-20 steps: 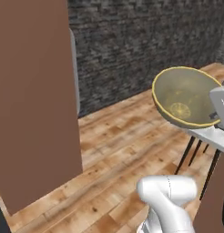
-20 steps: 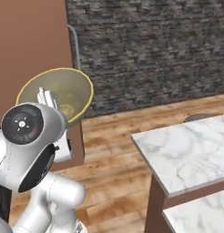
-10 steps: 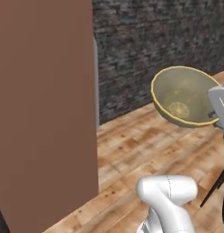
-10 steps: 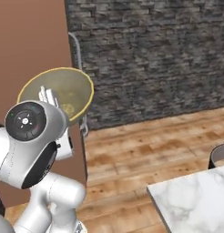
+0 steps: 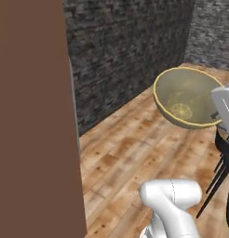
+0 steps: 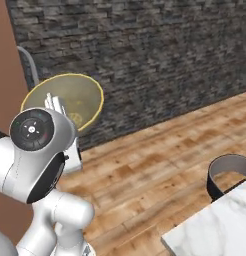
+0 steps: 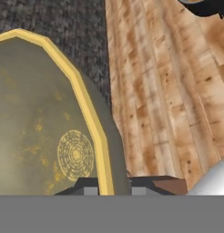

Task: Take the smaller bowl and place it next to the appetizer plate on the dining counter , and place the larger bowl next to the plate with cooked food.

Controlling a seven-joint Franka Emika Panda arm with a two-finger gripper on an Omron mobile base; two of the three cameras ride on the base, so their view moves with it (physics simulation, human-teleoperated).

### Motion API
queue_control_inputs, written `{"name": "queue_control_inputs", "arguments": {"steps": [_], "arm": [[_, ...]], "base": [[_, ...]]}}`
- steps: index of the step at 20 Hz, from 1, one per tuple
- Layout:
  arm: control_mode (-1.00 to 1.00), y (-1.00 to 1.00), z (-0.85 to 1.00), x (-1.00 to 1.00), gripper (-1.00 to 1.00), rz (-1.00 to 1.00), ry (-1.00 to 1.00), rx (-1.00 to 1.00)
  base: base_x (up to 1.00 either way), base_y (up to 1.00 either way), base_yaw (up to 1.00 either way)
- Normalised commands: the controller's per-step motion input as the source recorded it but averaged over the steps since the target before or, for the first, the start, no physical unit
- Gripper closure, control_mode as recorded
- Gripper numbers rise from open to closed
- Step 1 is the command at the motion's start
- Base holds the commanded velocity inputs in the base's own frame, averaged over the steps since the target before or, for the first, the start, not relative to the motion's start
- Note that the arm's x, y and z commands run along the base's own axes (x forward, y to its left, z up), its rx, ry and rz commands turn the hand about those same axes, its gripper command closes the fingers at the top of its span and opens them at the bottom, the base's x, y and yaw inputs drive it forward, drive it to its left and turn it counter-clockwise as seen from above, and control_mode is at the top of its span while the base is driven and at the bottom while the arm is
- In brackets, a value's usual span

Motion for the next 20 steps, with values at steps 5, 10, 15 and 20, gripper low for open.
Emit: {"name": "queue_control_inputs", "arguments": {"steps": [5, 10, 15, 20], "arm": [[1.0, 0.0, 0.0, 0.0, 1.0, 0.0, 0.0, 0.0], [1.0, 0.0, 0.0, 0.0, 1.0, 0.0, 0.0, 0.0], [1.0, 0.0, 0.0, 0.0, 1.0, 0.0, 0.0, 0.0], [1.0, 0.0, 0.0, 0.0, 1.0, 0.0, 0.0, 0.0]], "base": [[0.72, 0.1, -0.63], [1.0, 0.62, -0.55], [1.0, 0.55, -0.37], [1.0, 0.0, -0.19]]}}
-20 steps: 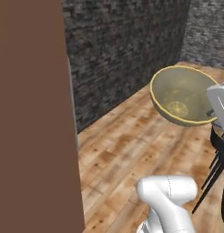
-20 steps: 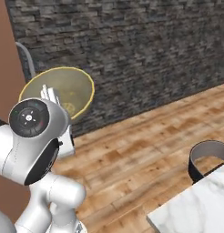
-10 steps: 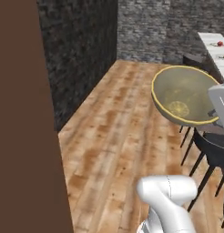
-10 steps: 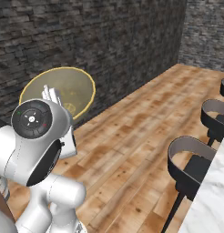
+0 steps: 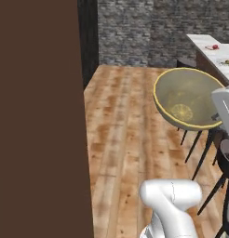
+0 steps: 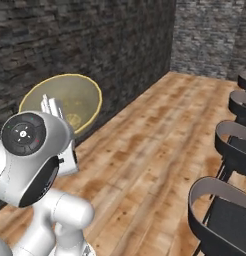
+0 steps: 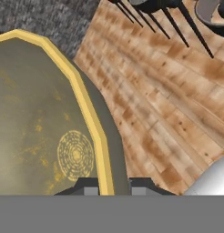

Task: Take the smaller bowl and place it next to the appetizer plate on the dining counter , and place the larger bowl next to the plate with cooked food.

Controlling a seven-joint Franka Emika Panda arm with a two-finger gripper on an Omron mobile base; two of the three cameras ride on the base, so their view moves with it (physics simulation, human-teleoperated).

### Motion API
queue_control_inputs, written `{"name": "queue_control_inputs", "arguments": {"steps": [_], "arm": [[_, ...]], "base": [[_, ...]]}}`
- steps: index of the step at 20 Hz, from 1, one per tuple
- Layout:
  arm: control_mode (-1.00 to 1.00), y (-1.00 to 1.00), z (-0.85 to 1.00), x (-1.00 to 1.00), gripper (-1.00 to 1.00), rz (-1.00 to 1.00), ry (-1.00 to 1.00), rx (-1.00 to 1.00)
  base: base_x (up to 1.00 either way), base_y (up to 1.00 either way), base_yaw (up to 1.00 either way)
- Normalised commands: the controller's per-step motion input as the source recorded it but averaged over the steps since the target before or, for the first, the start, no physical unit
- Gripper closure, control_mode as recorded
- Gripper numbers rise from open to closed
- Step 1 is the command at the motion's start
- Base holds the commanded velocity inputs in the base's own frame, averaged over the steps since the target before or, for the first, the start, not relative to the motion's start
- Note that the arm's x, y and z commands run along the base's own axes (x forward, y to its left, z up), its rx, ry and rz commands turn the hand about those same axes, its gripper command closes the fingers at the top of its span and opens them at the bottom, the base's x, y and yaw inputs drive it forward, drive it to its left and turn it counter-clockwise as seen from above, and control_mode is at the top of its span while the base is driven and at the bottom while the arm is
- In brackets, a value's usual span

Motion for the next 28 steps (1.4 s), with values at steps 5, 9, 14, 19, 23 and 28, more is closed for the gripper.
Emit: {"name": "queue_control_inputs", "arguments": {"steps": [5, 9, 14, 19, 23, 28], "arm": [[1.0, 0.0, 0.0, 0.0, 1.0, 0.0, 0.0, 0.0], [1.0, 0.0, 0.0, 0.0, 1.0, 0.0, 0.0, 0.0], [1.0, 0.0, 0.0, 0.0, 1.0, 0.0, 0.0, 0.0], [1.0, 0.0, 0.0, 0.0, 1.0, 0.0, 0.0, 0.0], [1.0, 0.0, 0.0, 0.0, 1.0, 0.0, 0.0, 0.0], [1.0, 0.0, 0.0, 0.0, 1.0, 0.0, 0.0, 0.0]], "base": [[1.0, 0.0, -0.08], [1.0, 0.0, -0.06], [1.0, 0.07, -0.09], [1.0, 0.21, -0.19], [1.0, 0.27, -0.36], [1.0, 0.3, -0.47]]}}
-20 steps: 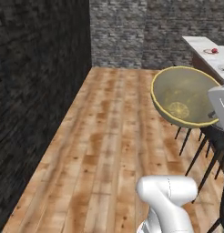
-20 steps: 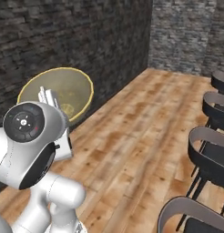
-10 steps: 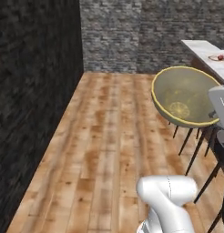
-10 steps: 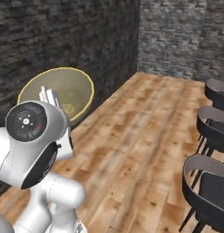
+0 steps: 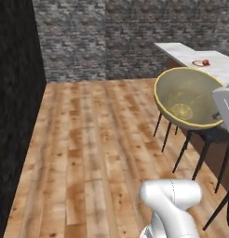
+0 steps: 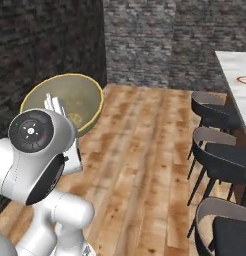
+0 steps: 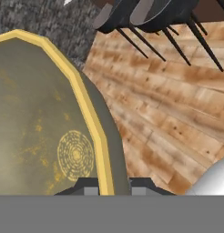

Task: Take the smaller bowl and place it next to the appetizer plate on the dining counter , and place the larger bowl next to the plate with cooked food.

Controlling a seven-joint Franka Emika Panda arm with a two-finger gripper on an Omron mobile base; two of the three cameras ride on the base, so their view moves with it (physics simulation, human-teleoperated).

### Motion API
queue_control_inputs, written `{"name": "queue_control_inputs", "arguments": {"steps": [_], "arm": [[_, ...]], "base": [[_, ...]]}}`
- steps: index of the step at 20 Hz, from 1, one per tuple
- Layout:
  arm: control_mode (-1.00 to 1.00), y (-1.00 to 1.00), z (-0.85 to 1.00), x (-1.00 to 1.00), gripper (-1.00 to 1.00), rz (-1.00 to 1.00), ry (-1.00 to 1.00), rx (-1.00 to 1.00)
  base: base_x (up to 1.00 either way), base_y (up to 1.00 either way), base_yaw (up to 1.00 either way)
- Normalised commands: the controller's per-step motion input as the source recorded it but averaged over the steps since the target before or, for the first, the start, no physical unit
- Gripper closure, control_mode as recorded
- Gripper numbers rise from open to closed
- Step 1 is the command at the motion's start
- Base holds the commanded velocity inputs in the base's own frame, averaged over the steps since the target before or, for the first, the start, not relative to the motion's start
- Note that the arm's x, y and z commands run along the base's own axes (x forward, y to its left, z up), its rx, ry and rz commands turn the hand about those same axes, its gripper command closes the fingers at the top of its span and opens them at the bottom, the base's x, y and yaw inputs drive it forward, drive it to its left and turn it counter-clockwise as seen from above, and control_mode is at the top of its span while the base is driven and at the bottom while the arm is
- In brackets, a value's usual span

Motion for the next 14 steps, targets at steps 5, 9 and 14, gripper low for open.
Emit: {"name": "queue_control_inputs", "arguments": {"steps": [5, 9, 14], "arm": [[1.0, 0.0, 0.0, 0.0, 1.0, 0.0, 0.0, 0.0], [1.0, 0.0, 0.0, 0.0, 1.0, 0.0, 0.0, 0.0], [1.0, 0.0, 0.0, 0.0, 1.0, 0.0, 0.0, 0.0]], "base": [[1.0, 0.46, -0.53], [1.0, 0.62, -0.59], [1.0, 0.72, -0.6]]}}
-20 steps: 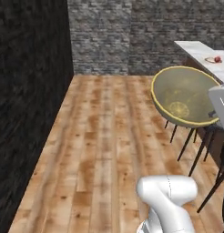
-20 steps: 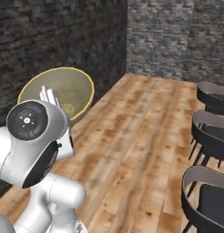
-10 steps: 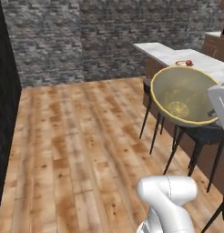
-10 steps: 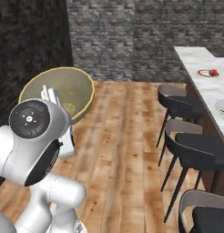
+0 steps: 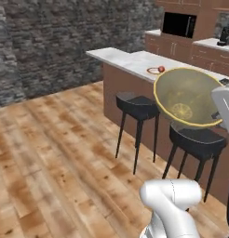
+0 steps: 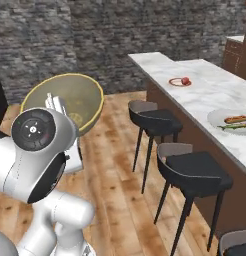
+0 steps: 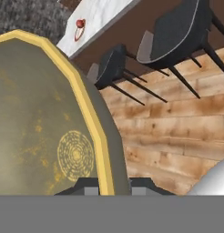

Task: Take the smaller bowl and place it next to the appetizer plate on the dining counter , and place the larger bowl next to the plate with cooked food.

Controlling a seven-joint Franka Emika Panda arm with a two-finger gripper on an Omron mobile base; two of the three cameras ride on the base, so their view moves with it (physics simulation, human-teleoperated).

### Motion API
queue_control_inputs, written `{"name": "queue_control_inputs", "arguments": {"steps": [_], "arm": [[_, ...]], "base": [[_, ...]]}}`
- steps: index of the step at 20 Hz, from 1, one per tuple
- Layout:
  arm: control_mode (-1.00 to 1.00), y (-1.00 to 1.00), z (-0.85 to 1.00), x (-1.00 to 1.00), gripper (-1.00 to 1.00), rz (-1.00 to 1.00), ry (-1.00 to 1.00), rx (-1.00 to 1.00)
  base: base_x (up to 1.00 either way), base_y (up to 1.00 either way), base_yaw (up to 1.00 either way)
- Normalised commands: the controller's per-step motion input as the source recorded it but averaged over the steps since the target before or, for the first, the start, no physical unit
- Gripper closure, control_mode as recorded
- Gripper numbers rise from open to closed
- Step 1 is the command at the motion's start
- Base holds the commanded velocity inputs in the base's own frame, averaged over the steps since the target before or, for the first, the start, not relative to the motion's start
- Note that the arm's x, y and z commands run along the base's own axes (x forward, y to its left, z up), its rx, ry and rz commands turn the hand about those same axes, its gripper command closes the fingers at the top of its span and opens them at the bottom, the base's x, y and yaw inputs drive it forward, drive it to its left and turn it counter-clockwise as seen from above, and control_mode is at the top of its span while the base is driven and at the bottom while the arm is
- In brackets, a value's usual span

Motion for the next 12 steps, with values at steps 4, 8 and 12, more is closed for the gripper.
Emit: {"name": "queue_control_inputs", "arguments": {"steps": [4, 8, 12], "arm": [[1.0, 0.0, 0.0, 0.0, 1.0, 0.0, 0.0, 0.0], [1.0, 0.0, 0.0, 0.0, 1.0, 0.0, 0.0, 0.0], [1.0, 0.0, 0.0, 0.0, 1.0, 0.0, 0.0, 0.0]], "base": [[1.0, 0.8, -0.59], [1.0, 0.73, -0.55], [0.94, 0.47, -0.52]]}}
